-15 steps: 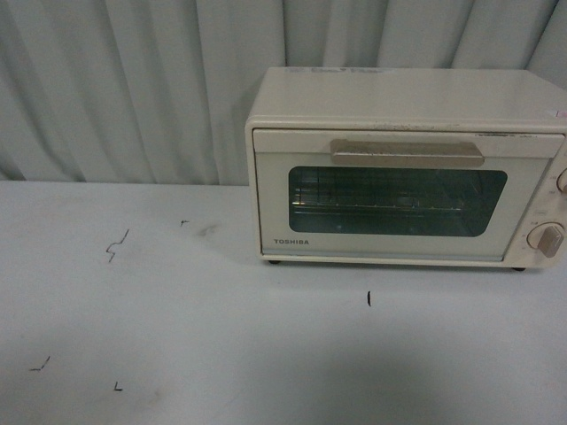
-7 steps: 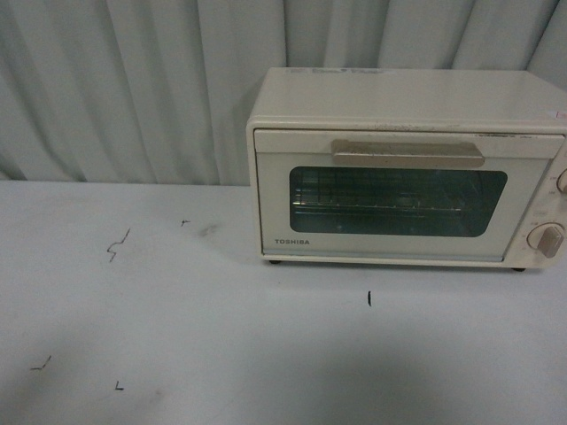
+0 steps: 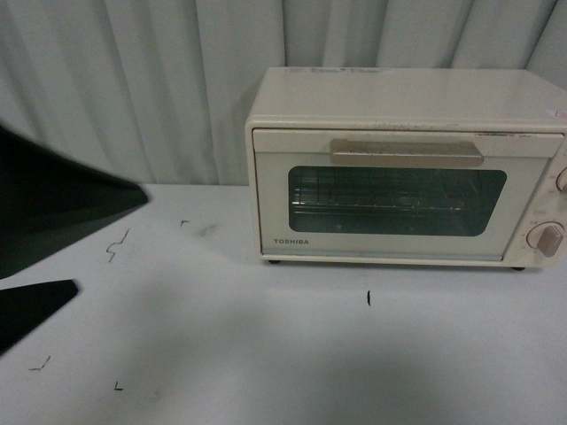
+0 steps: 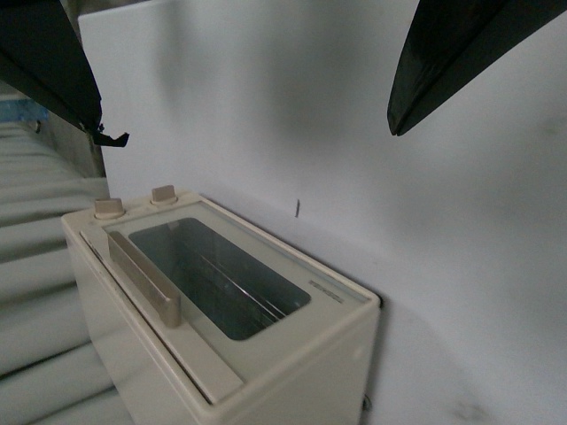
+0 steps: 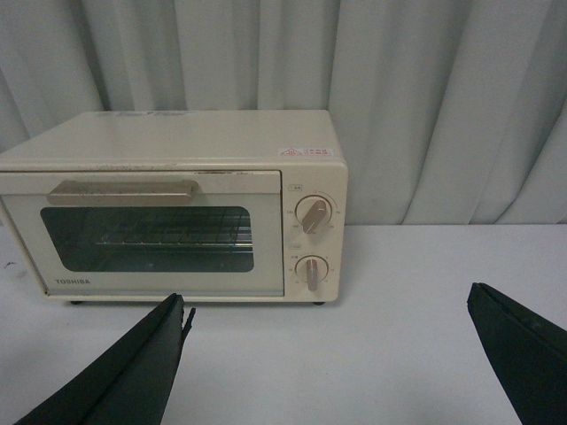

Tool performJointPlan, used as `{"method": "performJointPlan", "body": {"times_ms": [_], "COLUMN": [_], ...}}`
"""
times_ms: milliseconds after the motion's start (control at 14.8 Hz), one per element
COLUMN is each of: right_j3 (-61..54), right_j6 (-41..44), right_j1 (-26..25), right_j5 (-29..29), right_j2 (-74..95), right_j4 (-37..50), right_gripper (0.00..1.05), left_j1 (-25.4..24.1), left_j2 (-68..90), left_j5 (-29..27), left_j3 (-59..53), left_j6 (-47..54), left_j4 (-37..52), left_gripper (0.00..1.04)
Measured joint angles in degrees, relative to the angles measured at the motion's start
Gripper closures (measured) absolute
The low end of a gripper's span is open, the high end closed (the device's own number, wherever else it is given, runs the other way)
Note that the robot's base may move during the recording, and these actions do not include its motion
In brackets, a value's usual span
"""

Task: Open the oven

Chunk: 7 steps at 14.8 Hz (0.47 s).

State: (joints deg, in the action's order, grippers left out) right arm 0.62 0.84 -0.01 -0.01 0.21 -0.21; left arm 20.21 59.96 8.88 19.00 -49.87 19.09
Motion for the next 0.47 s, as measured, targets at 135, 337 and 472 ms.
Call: {"method": "performJointPlan", "body": {"times_ms": [135,337,472], "right_j3": [0.0,0.0,0.0], "right_j6": [0.0,0.0,0.0], "right_j1": [0.0,0.0,0.0], "right_j5": [0.0,0.0,0.0], "right_j2": [0.0,0.0,0.0], "right_j4": [0.0,0.0,0.0], "right_gripper": [0.06,0.06,0.06], "left_j1": [7.1,14.7,17.2], "left_j2": [15.7,33.6,42.0], "left_j5": [-1.9,-2.0,-2.9], "left_j3": [5.1,10.6,13.6], "left_j6": [-4.2,-10.9,-15.5], "left_j4": [8.3,15.6,17.4], "left_gripper": [0.07,0.07,0.07]}}
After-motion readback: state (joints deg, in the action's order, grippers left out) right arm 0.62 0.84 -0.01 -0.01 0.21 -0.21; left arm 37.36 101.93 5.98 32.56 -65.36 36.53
